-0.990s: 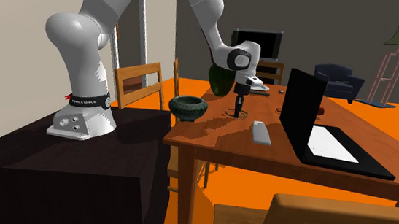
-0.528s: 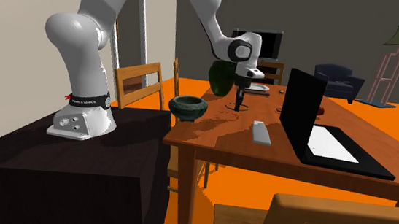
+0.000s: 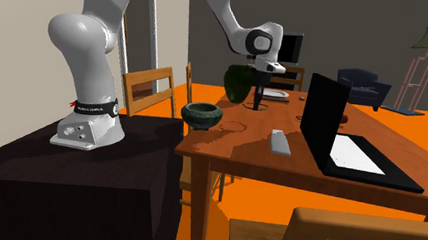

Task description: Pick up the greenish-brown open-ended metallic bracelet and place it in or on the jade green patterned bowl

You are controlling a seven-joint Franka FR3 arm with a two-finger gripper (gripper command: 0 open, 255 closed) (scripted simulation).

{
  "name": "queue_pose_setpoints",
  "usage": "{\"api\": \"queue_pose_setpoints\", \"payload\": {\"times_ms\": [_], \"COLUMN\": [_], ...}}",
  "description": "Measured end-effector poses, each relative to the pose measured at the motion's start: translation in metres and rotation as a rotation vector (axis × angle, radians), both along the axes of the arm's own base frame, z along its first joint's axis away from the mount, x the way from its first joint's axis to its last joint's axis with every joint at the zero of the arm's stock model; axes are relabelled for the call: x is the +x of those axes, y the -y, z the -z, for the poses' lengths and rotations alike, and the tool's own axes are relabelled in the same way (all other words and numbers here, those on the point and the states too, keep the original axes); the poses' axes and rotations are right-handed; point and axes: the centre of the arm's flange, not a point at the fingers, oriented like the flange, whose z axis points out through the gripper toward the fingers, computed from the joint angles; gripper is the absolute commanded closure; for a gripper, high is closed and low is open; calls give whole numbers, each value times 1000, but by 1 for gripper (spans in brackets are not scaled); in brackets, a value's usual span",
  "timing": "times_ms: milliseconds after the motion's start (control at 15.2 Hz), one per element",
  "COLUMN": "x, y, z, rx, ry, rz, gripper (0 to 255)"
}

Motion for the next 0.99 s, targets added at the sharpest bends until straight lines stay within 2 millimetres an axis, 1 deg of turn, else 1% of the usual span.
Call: {"api": "queue_pose_setpoints", "payload": {"times_ms": [858,990], "x": [0,0], "y": [-1,-1], "z": [-69,-77], "rx": [0,0], "ry": [0,0], "rz": [0,0], "gripper": [255,255]}}
